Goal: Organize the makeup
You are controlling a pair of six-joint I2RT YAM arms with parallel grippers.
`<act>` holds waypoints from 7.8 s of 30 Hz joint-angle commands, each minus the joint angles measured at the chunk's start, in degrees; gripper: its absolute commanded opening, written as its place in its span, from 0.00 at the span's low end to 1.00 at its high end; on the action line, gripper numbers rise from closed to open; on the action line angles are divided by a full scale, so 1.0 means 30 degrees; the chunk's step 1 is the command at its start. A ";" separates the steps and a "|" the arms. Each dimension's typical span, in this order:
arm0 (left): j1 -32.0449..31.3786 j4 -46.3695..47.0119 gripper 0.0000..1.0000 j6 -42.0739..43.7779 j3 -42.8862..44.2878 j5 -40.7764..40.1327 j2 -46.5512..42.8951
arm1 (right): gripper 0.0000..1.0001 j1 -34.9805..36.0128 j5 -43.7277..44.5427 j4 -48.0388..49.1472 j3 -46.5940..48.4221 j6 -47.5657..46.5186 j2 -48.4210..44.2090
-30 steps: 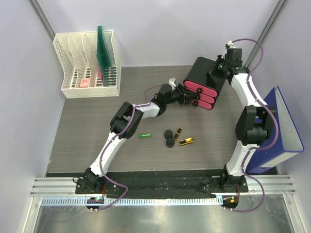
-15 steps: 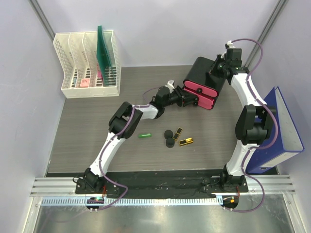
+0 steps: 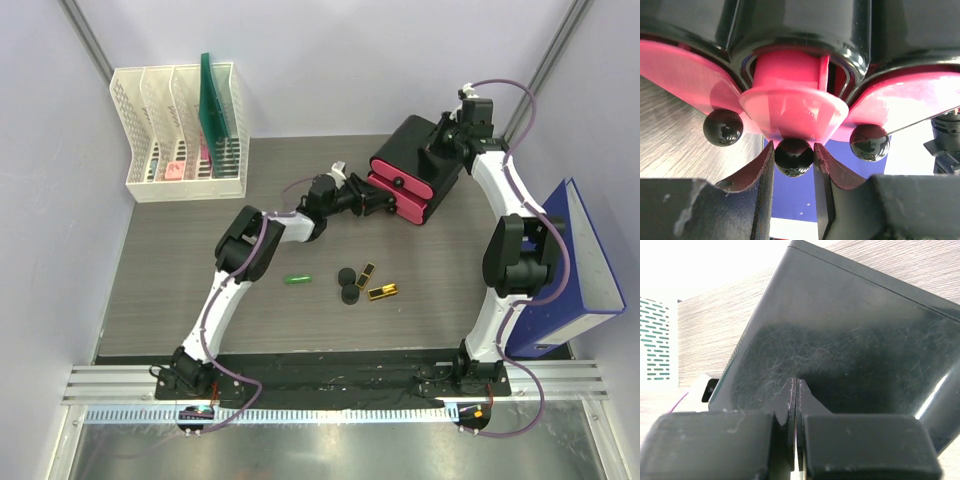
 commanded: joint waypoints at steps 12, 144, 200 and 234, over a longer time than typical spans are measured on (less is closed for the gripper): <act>0.0390 0.0698 0.00 0.0820 -0.3685 0.1182 -0.3592 | 0.01 0.0098 0.0705 -0.4104 -0.0835 -0.0434 0.1604; -0.3303 -3.0416 0.11 2.5696 1.0661 -0.9833 -0.6734 | 0.01 0.0655 0.0119 -0.4045 -0.2183 -0.0668 0.1780; -0.2364 -2.3589 0.62 2.3203 1.3918 -0.9042 -0.2512 | 0.01 0.0830 0.0324 -0.3957 -0.2535 -0.0844 0.1955; -0.6378 -2.7982 0.79 2.7833 -0.1871 -0.9277 -0.9925 | 0.01 0.0772 0.0500 -0.4104 -0.2476 -0.1049 0.2043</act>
